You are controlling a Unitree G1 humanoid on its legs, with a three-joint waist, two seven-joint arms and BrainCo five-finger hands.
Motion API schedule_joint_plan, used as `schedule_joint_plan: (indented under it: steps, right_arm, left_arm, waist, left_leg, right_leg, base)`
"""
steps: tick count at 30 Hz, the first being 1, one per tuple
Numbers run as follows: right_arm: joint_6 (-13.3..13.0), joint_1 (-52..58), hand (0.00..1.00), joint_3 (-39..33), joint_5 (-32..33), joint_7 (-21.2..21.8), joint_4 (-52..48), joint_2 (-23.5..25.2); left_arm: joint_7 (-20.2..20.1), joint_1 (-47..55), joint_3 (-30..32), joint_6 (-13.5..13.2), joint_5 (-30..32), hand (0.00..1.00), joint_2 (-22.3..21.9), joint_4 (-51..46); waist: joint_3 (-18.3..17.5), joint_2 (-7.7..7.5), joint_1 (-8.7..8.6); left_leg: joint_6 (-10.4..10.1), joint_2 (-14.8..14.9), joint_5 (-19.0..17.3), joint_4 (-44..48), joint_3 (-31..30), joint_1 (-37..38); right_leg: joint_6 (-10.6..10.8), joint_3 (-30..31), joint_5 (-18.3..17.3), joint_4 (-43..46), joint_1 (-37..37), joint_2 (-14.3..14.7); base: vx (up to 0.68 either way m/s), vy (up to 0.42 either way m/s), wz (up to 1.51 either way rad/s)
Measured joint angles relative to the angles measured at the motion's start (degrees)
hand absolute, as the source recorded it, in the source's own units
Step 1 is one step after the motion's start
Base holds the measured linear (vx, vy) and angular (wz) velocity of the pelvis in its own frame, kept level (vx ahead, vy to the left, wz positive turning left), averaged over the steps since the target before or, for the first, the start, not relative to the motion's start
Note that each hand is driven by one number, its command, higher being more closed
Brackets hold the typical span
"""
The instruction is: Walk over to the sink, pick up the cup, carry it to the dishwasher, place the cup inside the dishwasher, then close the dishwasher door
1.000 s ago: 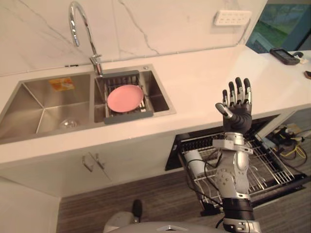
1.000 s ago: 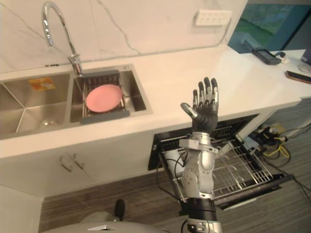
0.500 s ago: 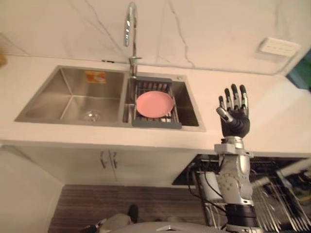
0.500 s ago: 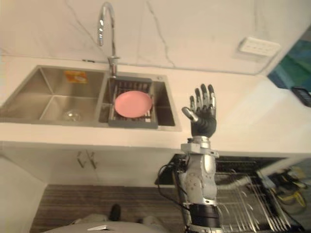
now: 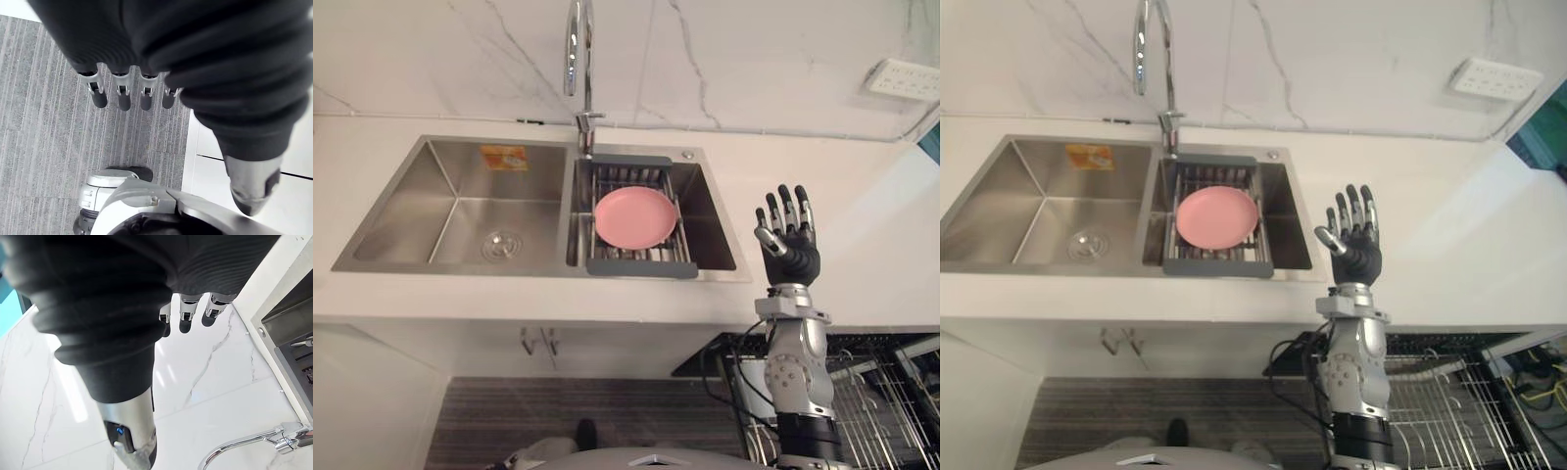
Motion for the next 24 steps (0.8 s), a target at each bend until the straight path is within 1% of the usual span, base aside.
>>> schedule_joint_plan:
  steps: [2,3,4,5,6,7,8,9,10,11,13,14,15,16,17,18,19,21,24]
  right_arm:
    - [0.0,0.0,0.0,0.0,0.0,0.0,0.0,0.0]
    - [0.0,0.0,0.0,0.1,0.1,0.0,-0.1,0.1]
    - [0.0,0.0,0.0,0.1,0.1,0.0,-0.1,0.2]
    - [0.1,0.0,0.0,0.4,0.8,0.0,-0.4,0.4]
    - [0.2,0.0,0.0,0.5,1.3,0.0,-0.4,0.7]
    - [0.8,0.0,0.0,0.8,1.7,0.0,-0.4,1.3]
    - [2.4,0.0,0.0,1.9,2.3,-0.2,-0.6,2.2]
    - [3.6,0.0,0.0,2.9,2.3,-0.2,-0.8,2.5]
    - [4.3,-0.1,0.0,3.7,2.3,-0.3,-0.8,2.6]
    - [6.2,-0.2,0.0,5.1,2.3,-0.7,-0.9,2.6]
    - [7.7,-0.2,0.0,6.2,2.3,-2.4,-0.9,2.6]
    - [8.3,-0.5,0.0,6.7,2.2,-2.9,-0.8,2.3]
    - [8.7,-0.5,0.0,6.5,2.0,-3.6,-0.9,2.1]
    - [8.8,-0.5,0.0,6.1,1.9,-4.4,-1.0,1.9]
    - [9.1,-0.4,0.0,5.2,2.0,-5.3,-1.0,1.7]
    - [9.7,0.0,0.0,4.0,2.2,-5.5,-1.0,1.4]
    - [9.9,0.3,0.0,3.9,2.2,-5.8,-1.0,1.0]
    - [10.2,1.6,0.0,3.9,2.2,-7.3,-1.0,-0.1]
    - [10.2,2.5,0.0,3.9,0.5,-7.5,-1.0,0.0]
  left_arm:
    - [0.0,0.0,0.1,0.0,-0.1,0.0,-0.1,0.0]
    - [0.0,0.1,0.2,0.1,-1.2,0.0,-0.3,0.0]
    - [0.0,0.1,0.4,0.3,-2.0,0.0,-0.7,0.1]
    - [0.0,0.1,0.7,0.8,-3.6,0.0,-1.2,0.1]
    - [0.0,0.2,1.0,1.2,-4.5,0.0,-1.3,0.1]
    - [0.0,0.4,1.3,2.0,-5.9,0.0,-1.7,0.2]
    - [0.4,0.9,1.5,3.6,-9.0,0.0,-1.9,0.2]
    - [0.4,1.0,2.0,4.8,-11.2,0.0,-1.9,0.2]
    - [0.4,1.1,2.6,5.5,-12.7,0.0,-2.0,0.2]
    - [0.4,1.2,3.8,7.2,-16.6,0.0,-1.9,0.3]
    - [0.4,1.8,5.0,8.7,-22.0,0.0,-1.7,0.5]
    - [0.4,2.1,6.2,9.6,-27.4,0.0,-1.5,0.9]
    - [0.2,2.5,6.5,10.1,-29.4,0.0,-1.9,0.8]
    - [-0.2,2.5,7.1,10.2,-30.3,0.0,-2.3,0.9]
    - [-1.1,2.6,7.3,10.2,-30.2,0.0,-2.4,1.1]
    - [-1.5,2.7,7.4,10.0,-29.4,0.0,-2.3,1.4]
    - [-1.7,2.7,7.4,9.7,-28.8,0.0,-2.3,1.4]
    - [-2.0,2.9,7.4,8.7,-27.2,0.0,-2.6,1.4]
    - [-1.3,2.9,6.9,8.0,-26.1,0.0,-3.0,1.9]
  waist:
    - [-0.1,0.12,0.04]
    - [0.0,0.26,0.05]
    - [0.2,0.53,0.11]
    - [0.6,1.07,0.12]
    - [0.8,1.31,0.05]
    - [0.9,1.34,0.09]
    - [0.9,1.33,0.59]
    - [0.9,1.39,0.9]
    - [0.9,1.2,1.05]
    - [1.3,0.52,1.07]
    - [1.1,-0.18,1.33]
    - [1.0,-0.78,1.82]
    - [0.9,-0.31,1.61]
    - [0.9,-0.28,1.49]
    - [0.5,0.26,1.33]
    - [0.5,0.14,1.24]
    - [0.5,0.1,1.12]
    - [0.4,0.08,0.84]
    - [0.0,0.75,0.35]
  left_leg:
    - [-0.1,0.0,0.1,0.4,-0.6,-0.2]
    - [0.1,0.0,-0.3,1.1,-0.9,-0.6]
    - [0.4,0.1,-1.0,2.0,-1.1,-1.2]
    - [0.3,0.3,-1.3,3.3,-1.7,-1.4]
    - [0.0,0.4,-1.2,3.8,-2.0,-1.2]
    - [-0.1,0.4,-1.2,4.4,-2.3,-0.7]
    - [-0.4,0.4,-1.3,5.0,-2.4,-0.6]
    - [-0.7,0.5,-1.6,5.8,-2.4,-1.1]
    - [-0.9,0.5,-1.8,6.3,-2.4,-1.6]
    - [-1.5,0.7,-2.2,7.4,-2.8,-2.8]
    - [-1.9,0.8,-2.5,7.7,-3.2,-3.0]
    - [-2.6,1.3,-2.4,7.7,-2.6,-3.2]
    - [-3.7,2.8,-2.2,7.3,-1.6,-3.1]
    - [-4.5,4.2,-1.6,6.5,-0.8,-3.1]
    - [-5.5,5.8,-0.9,5.4,-0.3,-3.3]
    - [-6.1,6.8,-0.5,4.5,-0.1,-3.7]
    - [-6.4,7.2,-0.3,4.3,0.0,-3.8]
    - [-7.1,8.2,0.2,2.5,1.1,-3.0]
    - [-7.2,8.4,0.3,0.8,2.2,-1.9]
  right_leg:
    - [-0.1,-0.3,0.0,0.6,-0.2,0.0]
    - [-0.5,-0.5,-0.3,1.9,-0.7,0.0]
    - [-1.0,-0.8,-0.6,4.4,-1.9,0.0]
    - [-1.9,-1.7,-1.2,9.8,-4.1,-0.2]
    - [-2.4,-1.9,-1.5,12.6,-5.2,-0.3]
    - [-3.2,-1.9,-2.2,15.9,-6.9,-0.7]
    - [-3.8,-2.6,-3.8,18.9,-8.6,-1.6]
    - [-3.9,-3.4,-3.9,20.0,-9.9,-2.4]
    - [-4.1,-3.4,-3.7,20.5,-10.7,-2.8]
    - [-3.8,-4.5,-2.3,19.3,-10.9,-3.9]
    - [-3.2,-6.7,-1.0,13.3,-9.0,-4.8]
    - [-0.4,-7.0,0.0,7.6,-7.6,-4.5]
    - [-1.1,-7.8,0.7,4.9,-6.9,-3.1]
    - [-1.5,-8.3,2.0,2.0,-6.1,-1.8]
    - [-2.0,-8.8,3.8,-1.5,-5.3,-0.3]
    - [-2.2,-9.7,4.7,-3.9,-4.9,0.7]
    - [-2.1,-9.9,4.9,-4.7,-4.8,1.1]
    - [-2.6,-10.0,6.4,-6.6,-4.1,1.9]
    - [-2.7,-9.8,7.4,-7.8,-3.3,2.2]
  base:
    - [0.0,-0.046,0.12]
    - [-0.03,-0.075,0.13]
    - [-0.04,-0.072,0.19]
    - [-0.04,-0.062,0.18]
    - [-0.01,-0.045,0.23]
    - [0.02,-0.076,0.16]
    - [0.02,-0.067,0.11]
    - [-0.01,-0.068,0.04]
    - [-0.11,-0.075,0.16]
    - [-0.13,-0.12,0.23]
    - [-0.09,-0.142,0.12]
    - [-0.02,-0.2,-0.08]
    - [-0.02,-0.238,-0.13]
    - [0.0,-0.196,-0.15]
    - [-0.02,-0.174,-0.22]
    - [-0.01,-0.158,-0.21]
    - [0.01,-0.125,-0.22]
    - [0.04,-0.096,-0.23]
    - [0.06,-0.049,-0.19]
